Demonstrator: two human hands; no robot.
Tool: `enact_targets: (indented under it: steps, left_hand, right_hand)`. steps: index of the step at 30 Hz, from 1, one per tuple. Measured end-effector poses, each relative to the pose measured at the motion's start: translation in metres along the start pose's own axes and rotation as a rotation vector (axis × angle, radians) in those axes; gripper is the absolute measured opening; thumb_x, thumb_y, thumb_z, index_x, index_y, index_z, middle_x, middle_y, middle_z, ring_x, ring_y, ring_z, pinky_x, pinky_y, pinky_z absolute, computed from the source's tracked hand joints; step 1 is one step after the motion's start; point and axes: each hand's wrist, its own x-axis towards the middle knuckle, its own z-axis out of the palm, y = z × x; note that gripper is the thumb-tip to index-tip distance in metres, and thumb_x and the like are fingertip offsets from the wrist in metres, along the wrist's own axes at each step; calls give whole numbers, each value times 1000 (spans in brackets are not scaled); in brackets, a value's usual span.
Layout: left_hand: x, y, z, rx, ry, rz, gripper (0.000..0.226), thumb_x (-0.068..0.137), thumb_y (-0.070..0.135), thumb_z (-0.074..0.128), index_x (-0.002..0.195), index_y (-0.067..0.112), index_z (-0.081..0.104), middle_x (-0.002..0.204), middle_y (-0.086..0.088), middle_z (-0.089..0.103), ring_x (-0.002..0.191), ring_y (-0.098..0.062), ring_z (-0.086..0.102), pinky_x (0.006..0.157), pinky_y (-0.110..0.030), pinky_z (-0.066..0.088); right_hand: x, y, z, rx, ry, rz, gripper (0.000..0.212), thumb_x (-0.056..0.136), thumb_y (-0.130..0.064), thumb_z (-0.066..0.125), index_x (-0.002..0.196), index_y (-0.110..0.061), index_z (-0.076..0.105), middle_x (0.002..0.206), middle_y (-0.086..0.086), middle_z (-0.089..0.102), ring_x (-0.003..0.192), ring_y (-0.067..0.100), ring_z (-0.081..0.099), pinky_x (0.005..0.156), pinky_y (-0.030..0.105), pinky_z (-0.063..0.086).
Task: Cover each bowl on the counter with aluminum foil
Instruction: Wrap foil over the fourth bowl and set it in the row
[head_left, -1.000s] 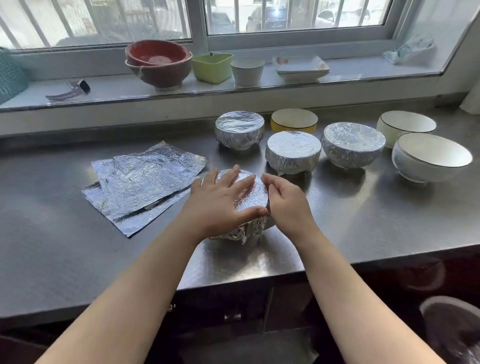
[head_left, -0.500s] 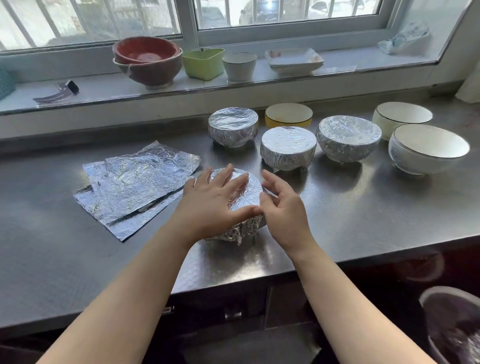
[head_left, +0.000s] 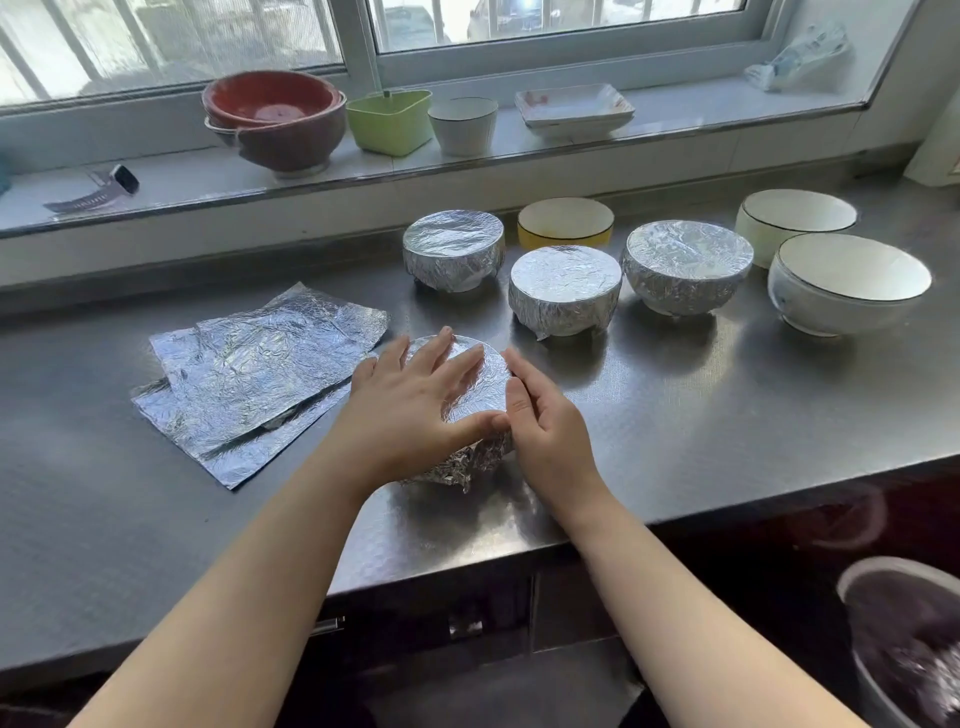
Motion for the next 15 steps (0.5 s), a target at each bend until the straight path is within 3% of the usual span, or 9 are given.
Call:
enact_targets:
  steps: [10,15]
  left_hand:
    - [0,1,-1,-1,-8,-3,113,48,100,-13,150,53,7,163,13,4,150,-27,4,117,-49,11]
    - [-1,3,-1,-2,-10,-18,113,48,100,-11,150,53,7,163,15,3,150,-26,3,117,-50,10]
  right_hand:
    - [-3,7,1,-2,-24,98,43,104,-33,41,143,-17,49,145,-6,51,134,-1,41,109,15,30]
    - [2,6,-1,-64,-83,96,57,95,-51,33,141,-24,51,136,-6,60,129,7,50,112,33,37]
